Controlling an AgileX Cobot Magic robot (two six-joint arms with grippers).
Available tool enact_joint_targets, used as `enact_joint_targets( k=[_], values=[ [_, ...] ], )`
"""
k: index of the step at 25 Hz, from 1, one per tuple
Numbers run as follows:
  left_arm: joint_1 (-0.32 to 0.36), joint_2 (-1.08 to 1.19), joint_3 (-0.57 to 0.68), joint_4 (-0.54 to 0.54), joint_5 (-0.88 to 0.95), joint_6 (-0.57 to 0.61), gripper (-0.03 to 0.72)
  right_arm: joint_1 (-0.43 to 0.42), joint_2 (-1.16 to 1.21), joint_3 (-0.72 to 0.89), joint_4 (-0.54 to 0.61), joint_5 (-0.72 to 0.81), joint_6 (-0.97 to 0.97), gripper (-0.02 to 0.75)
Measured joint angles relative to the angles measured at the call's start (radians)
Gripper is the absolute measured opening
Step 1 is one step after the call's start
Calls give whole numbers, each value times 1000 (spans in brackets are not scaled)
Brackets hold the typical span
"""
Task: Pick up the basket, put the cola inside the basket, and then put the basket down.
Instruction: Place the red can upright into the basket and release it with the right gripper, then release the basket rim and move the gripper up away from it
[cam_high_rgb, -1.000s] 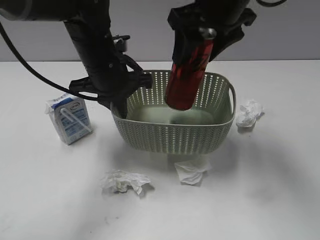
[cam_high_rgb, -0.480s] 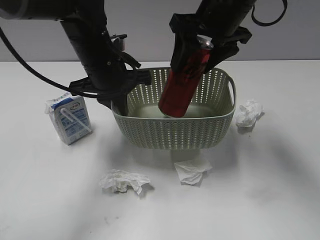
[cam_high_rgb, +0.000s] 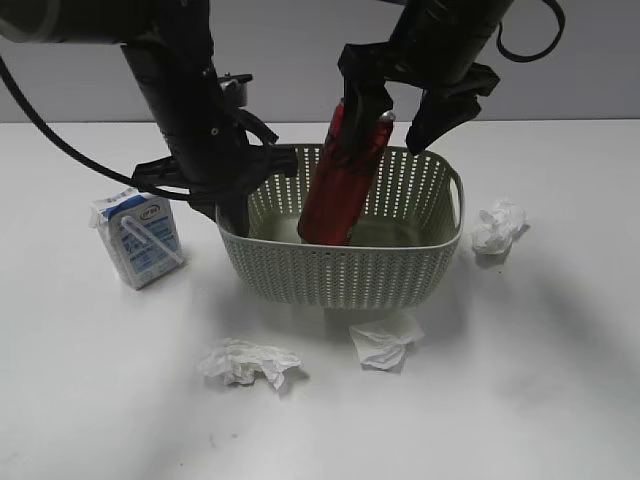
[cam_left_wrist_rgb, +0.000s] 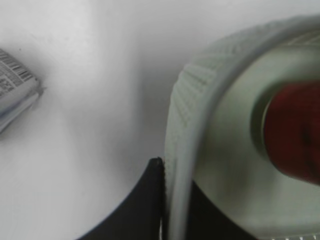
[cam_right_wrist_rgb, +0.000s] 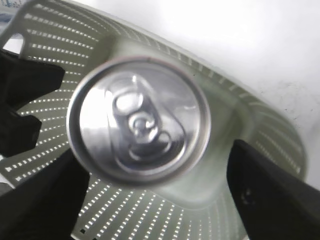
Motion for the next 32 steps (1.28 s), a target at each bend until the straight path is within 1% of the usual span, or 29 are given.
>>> enact_joint_targets(
  k=[3, 6, 10, 11, 15, 18, 21, 23, 25, 29, 32],
  values=[
    [0, 0, 0, 0, -6, -2, 4, -2, 0, -12, -25, 0, 1, 659],
    [0, 0, 0, 1, -10, -2, 4, -16, -9, -57, -71, 0, 1, 659],
    [1, -1, 0, -1, -28, -3, 4, -76, -50, -116, -95, -2, 1, 658],
    [2, 1, 0, 21, -15, -3, 8, -94, -68, -121, -103, -4, 1, 657],
    [32, 6, 1, 7, -11, 2, 6, -145, -141, -127, -177, -4, 1, 647],
    [58, 6, 1, 3, -14, 2, 6, -151, -194, -127, -256, -3, -3, 640],
    [73, 6, 1, 5, -15, 2, 6, -151, -246, -126, -302, -3, -11, 633],
    [77, 6, 1, 4, -15, 2, 6, -151, -292, -96, -319, -6, -25, 629],
    [79, 6, 1, 4, -15, 2, 6, -151, -357, -31, -354, -8, -25, 624],
    [80, 6, 1, 1, -31, -2, 6, -151, -503, 178, -436, -8, -32, 619],
    [80, 6, 1, 0, -32, -1, 6, -151, -640, 358, -463, -8, -33, 612]
  ],
)
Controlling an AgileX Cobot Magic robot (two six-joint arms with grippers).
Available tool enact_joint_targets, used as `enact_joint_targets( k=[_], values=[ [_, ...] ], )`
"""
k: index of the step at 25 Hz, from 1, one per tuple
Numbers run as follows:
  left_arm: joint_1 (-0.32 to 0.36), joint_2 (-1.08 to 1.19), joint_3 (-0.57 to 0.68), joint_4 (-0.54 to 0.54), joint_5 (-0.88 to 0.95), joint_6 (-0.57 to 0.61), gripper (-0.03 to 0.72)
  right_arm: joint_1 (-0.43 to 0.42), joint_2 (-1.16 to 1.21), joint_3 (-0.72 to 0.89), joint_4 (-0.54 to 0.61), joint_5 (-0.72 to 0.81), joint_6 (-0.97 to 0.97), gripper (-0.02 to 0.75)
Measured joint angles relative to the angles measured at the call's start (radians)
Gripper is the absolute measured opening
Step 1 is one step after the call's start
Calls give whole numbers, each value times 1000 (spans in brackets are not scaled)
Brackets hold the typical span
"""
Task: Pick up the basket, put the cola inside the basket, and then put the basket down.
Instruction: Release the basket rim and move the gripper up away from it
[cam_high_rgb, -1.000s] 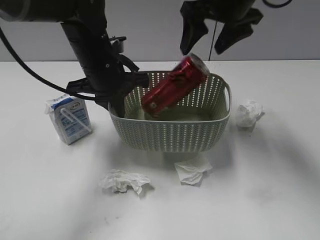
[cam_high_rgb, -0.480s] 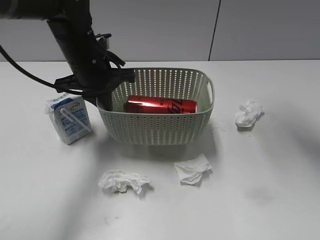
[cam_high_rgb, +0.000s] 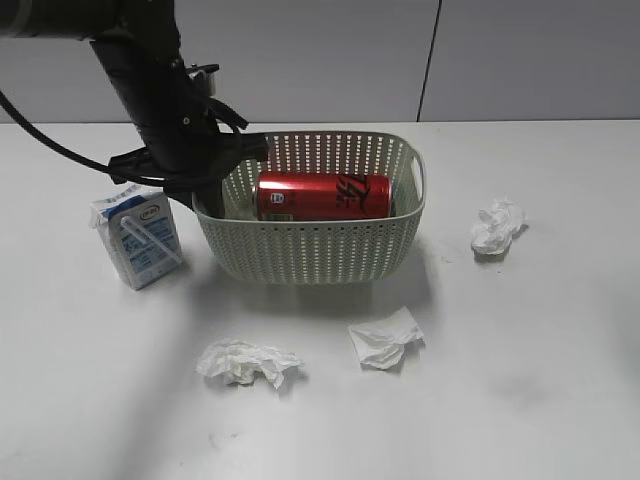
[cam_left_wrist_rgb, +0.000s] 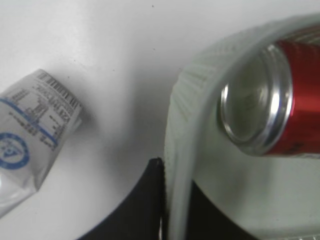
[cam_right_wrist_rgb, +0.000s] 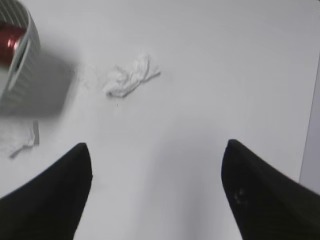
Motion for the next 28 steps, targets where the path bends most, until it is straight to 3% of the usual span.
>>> enact_joint_targets(
  k=[19, 28],
  values=[
    [0, 0, 0, 0, 3, 2, 6, 0, -809, 767, -11, -104, -3, 592],
    [0, 0, 0, 1, 6, 2, 6, 0, -1134, 958, -16, -147, -3, 591]
  ],
)
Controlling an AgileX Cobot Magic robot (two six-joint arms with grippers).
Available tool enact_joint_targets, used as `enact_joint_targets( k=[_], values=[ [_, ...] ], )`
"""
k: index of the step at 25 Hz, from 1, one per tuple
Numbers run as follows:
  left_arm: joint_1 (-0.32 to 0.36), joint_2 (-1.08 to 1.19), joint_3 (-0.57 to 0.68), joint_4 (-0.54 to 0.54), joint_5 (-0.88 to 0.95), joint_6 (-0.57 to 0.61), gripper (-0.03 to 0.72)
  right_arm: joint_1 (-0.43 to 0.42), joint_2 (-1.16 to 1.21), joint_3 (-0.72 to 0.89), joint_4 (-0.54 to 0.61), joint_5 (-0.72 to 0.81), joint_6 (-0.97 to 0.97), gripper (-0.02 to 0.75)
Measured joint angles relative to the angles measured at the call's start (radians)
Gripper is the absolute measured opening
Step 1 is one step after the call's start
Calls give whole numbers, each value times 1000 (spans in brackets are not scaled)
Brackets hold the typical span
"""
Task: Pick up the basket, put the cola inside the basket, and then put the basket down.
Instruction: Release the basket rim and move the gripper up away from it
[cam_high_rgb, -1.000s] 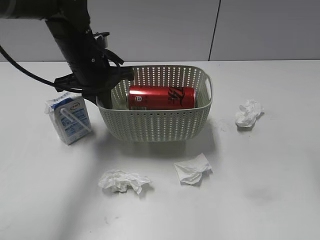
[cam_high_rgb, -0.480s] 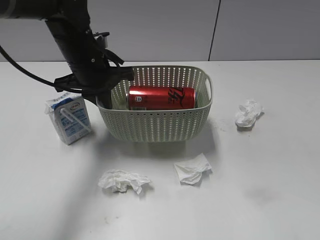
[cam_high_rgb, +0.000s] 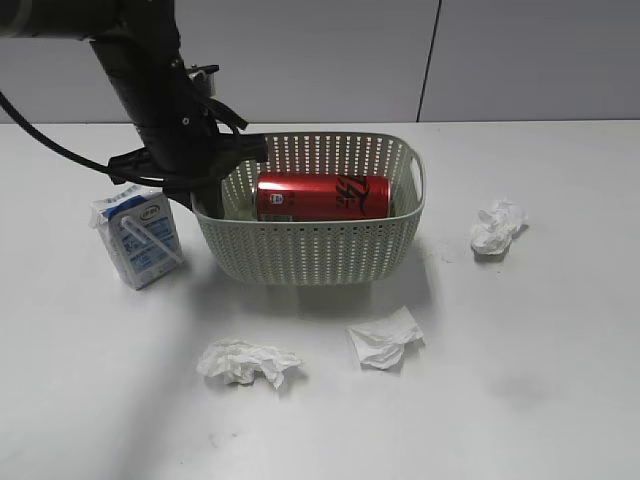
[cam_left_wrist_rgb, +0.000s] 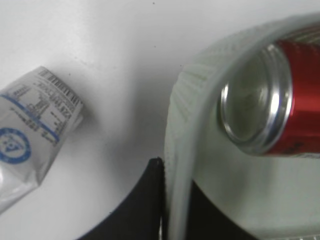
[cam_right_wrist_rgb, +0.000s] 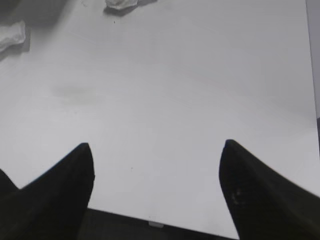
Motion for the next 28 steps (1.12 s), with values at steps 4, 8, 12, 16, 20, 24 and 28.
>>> enact_joint_targets(
  k=[4, 8, 12, 16, 20, 24, 28],
  values=[
    [0, 0, 0, 2, 0, 0, 6, 0, -101, 18, -1, -26, -1, 591],
    [0, 0, 0, 4, 0, 0, 6, 0, -160, 18, -6, -28, -1, 591],
    [0, 0, 0, 7, -1, 0, 6, -1, -226, 18, -7, -33, -1, 591],
    [1, 0, 0, 12, -9, 0, 6, -17, -258, 18, -9, -32, -1, 591],
    [1, 0, 0, 14, -23, 0, 6, -80, -258, 18, -13, -34, -1, 590],
    [1, 0, 0, 14, -58, 0, 6, -169, -258, 18, -14, -34, -1, 590],
    [1, 0, 0, 14, -102, 1, 6, -205, -258, 18, -14, -34, -1, 590]
  ],
)
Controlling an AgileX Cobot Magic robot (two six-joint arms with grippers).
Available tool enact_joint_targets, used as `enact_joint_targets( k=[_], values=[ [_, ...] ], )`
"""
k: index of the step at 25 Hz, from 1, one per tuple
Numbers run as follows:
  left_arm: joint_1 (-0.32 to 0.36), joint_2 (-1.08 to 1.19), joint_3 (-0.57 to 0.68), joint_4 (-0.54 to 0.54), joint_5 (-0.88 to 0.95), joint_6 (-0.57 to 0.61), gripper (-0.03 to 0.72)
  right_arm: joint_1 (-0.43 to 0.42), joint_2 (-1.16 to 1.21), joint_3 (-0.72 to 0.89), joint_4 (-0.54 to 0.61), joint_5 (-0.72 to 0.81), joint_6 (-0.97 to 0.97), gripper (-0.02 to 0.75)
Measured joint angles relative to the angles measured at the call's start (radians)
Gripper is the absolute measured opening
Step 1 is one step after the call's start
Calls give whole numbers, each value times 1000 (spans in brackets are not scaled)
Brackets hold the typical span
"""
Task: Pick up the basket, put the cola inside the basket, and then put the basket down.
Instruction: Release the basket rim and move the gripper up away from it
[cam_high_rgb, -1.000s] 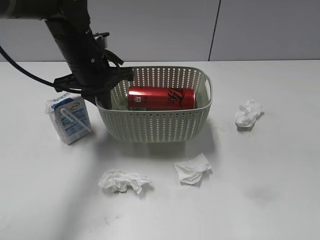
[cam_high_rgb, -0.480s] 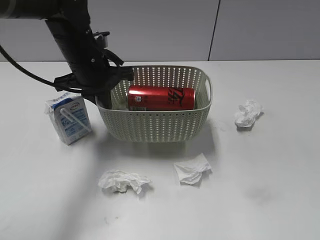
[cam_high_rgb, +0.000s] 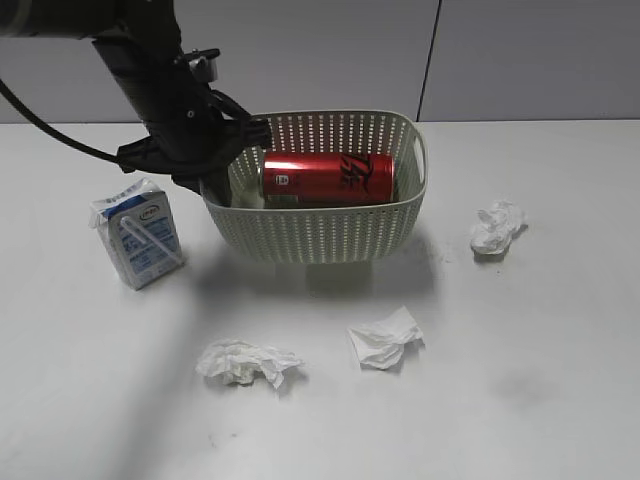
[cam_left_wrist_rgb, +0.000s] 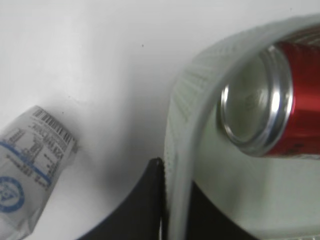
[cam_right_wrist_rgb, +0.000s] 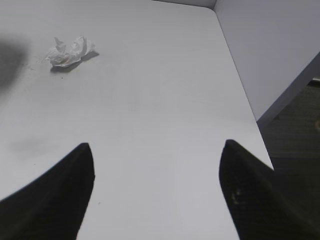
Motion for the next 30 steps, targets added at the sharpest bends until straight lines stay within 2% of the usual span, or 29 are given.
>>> enact_joint_targets(
  k=[18, 24, 30],
  values=[
    [47, 13, -8, 4, -98, 10, 4, -1, 0, 0, 7, 0, 0, 590],
    [47, 113, -110, -3, -78, -6, 4, -1, 0, 0, 7, 0, 0, 590],
    [48, 207, -264, -7, -21, -21, 4, -1, 0, 0, 7, 0, 0, 590]
  ],
)
